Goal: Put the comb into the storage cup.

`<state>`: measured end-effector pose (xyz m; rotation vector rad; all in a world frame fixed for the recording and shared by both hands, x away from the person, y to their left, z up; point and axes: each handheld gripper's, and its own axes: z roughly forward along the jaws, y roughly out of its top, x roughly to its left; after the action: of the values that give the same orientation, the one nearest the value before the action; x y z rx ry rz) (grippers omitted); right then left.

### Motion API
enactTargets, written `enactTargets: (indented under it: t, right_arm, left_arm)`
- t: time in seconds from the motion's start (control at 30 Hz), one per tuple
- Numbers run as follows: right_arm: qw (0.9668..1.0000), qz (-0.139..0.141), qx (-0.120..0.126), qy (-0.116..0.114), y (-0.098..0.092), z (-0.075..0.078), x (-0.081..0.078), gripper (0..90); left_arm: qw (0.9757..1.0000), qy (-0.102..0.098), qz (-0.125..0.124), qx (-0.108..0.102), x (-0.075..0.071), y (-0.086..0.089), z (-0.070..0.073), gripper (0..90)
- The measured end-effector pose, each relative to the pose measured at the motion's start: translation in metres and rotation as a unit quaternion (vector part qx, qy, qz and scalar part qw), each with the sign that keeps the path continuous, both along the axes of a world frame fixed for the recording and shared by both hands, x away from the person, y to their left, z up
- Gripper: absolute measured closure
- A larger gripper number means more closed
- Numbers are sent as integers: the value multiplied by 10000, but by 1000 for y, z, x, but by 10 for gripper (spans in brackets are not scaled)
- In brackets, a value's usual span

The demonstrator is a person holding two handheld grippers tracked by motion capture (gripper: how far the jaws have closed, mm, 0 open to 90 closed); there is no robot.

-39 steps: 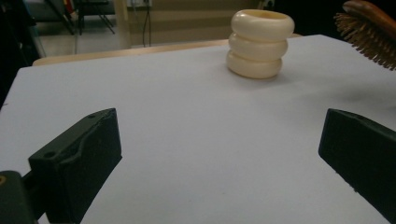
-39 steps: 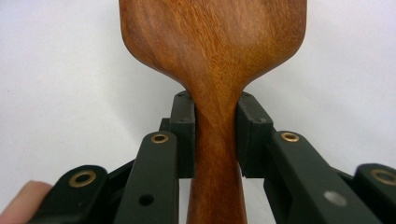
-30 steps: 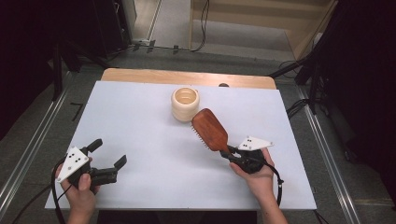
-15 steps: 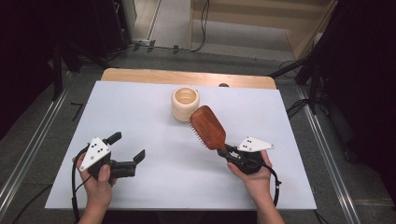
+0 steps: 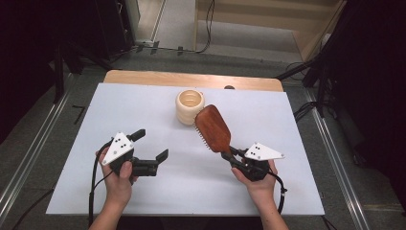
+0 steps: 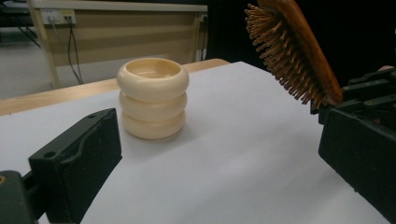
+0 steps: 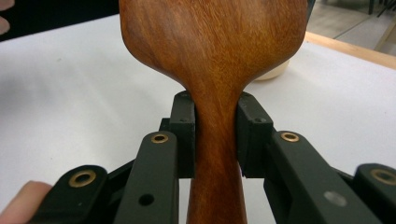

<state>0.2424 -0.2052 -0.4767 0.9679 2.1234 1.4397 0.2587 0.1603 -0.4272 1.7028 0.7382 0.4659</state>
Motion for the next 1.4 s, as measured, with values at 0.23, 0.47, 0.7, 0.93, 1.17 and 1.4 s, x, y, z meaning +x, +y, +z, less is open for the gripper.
enactTargets:
  t: [0.23, 0.47, 0.7, 0.93, 1.17, 1.4]
  right_arm:
    - [9999, 31, 49, -126, 4, 1, -3, 698]
    - [9996, 104, 30, -260, 11, 2, -6, 698]
    - [9993, 157, 23, -331, 20, 2, -10, 697]
    - [9988, 231, 64, -416, 29, 2, -13, 697]
    - [9982, 322, 116, -483, 38, 3, -17, 697]
    - [9976, 366, 219, -550, 44, 5, -21, 697]
  left_arm:
    - [9996, -9, -263, -84, 2, -17, 7, 0]
    - [9978, 112, -616, -228, 4, -34, 11, 0]
    - [9964, 134, -797, -268, 4, -53, 14, 0]
    - [9962, 226, -788, -291, 7, -71, 15, 0]
    - [9960, 326, -751, -352, 9, -83, 18, 0]
    - [9962, 368, -695, -383, 10, -92, 19, 0]
